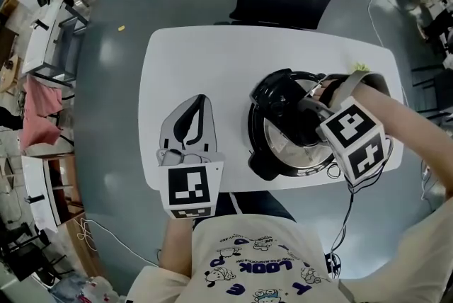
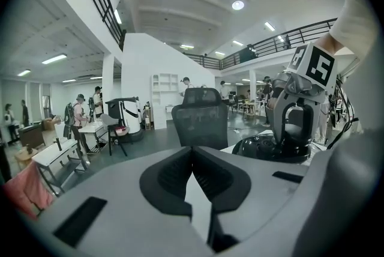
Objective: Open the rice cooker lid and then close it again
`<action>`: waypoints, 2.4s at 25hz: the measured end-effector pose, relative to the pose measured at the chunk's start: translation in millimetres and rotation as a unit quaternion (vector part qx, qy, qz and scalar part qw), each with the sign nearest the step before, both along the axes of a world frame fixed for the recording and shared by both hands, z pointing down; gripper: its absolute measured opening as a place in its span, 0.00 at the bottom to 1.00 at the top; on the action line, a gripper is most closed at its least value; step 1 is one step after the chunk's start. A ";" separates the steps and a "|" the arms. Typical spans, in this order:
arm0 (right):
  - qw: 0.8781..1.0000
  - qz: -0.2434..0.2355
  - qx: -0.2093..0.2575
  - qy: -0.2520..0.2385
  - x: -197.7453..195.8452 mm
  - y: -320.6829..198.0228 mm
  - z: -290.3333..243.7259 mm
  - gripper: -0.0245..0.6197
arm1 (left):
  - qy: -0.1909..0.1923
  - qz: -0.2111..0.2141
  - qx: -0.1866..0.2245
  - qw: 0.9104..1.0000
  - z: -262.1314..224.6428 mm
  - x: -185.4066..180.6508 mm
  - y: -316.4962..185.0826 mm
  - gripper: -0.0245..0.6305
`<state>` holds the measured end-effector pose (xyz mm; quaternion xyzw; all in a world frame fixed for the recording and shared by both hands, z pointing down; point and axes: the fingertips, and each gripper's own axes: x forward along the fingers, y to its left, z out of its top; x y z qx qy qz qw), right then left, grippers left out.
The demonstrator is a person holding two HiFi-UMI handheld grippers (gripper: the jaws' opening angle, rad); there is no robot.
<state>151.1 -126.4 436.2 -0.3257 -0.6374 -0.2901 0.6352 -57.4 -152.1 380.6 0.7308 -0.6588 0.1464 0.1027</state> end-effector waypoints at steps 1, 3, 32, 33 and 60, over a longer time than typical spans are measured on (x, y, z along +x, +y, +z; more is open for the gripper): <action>1.000 -0.002 0.000 0.000 0.1 0.1 -0.1 0.53 | 0.001 0.000 -0.001 1.000 1.0 -0.4 -0.2 0.06; 1.000 -0.001 0.000 -0.001 0.0 0.1 -0.6 0.52 | 0.003 0.002 -0.002 1.000 2.1 -1.2 -0.5 0.06; 0.960 0.276 -0.022 -0.046 -11.8 -7.6 -2.6 0.52 | 0.014 0.042 0.000 0.999 2.2 0.3 -21.1 0.06; 0.960 0.276 -0.023 -0.048 -11.7 -7.7 -2.4 0.52 | 0.014 0.044 0.000 0.999 2.5 1.2 -22.0 0.06; 0.951 0.265 -0.050 -0.148 -16.5 -2.4 -22.4 0.51 | 0.033 0.054 -0.013 0.998 15.5 -1.0 -13.8 0.06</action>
